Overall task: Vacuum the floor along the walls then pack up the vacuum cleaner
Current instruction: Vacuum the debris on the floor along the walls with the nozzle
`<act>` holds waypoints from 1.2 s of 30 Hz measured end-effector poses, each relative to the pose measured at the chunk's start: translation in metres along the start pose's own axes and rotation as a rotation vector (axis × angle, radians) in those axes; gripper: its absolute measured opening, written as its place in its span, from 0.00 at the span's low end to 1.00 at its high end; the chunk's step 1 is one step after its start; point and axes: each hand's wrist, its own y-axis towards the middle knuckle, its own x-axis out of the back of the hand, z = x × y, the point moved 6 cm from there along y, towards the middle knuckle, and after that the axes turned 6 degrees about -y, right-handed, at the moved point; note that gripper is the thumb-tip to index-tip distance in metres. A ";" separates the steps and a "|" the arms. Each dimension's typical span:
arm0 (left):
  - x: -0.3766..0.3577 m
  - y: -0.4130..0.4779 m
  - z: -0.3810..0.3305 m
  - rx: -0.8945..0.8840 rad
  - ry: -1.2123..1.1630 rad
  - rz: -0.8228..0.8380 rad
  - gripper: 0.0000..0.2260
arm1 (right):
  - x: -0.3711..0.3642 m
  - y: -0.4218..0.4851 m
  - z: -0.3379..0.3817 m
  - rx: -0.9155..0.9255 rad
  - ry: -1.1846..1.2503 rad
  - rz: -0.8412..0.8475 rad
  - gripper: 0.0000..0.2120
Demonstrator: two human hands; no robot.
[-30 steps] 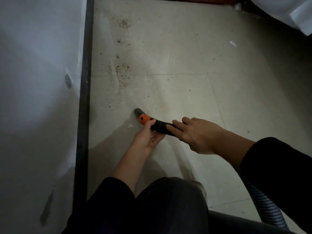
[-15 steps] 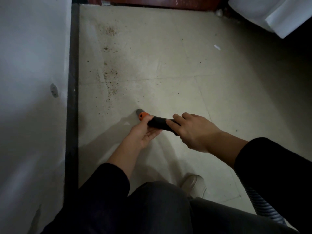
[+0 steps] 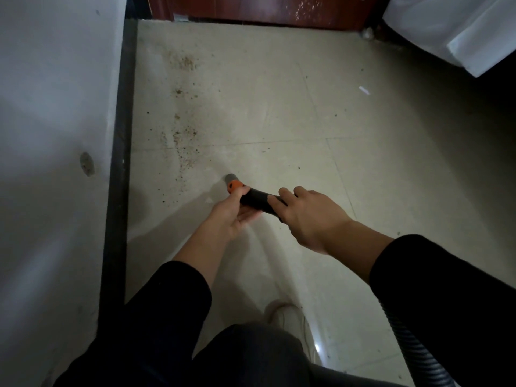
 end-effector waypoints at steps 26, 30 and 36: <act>0.071 -0.035 -0.006 -0.057 -0.133 -0.045 0.11 | 0.030 0.017 0.052 0.250 -0.001 -0.082 0.26; 0.082 -0.043 -0.009 -0.070 -0.156 -0.061 0.10 | 0.035 0.021 0.061 0.281 -0.008 -0.098 0.26; 0.099 -0.046 -0.014 -0.092 -0.166 -0.111 0.13 | 0.041 0.028 0.073 0.308 0.006 -0.124 0.25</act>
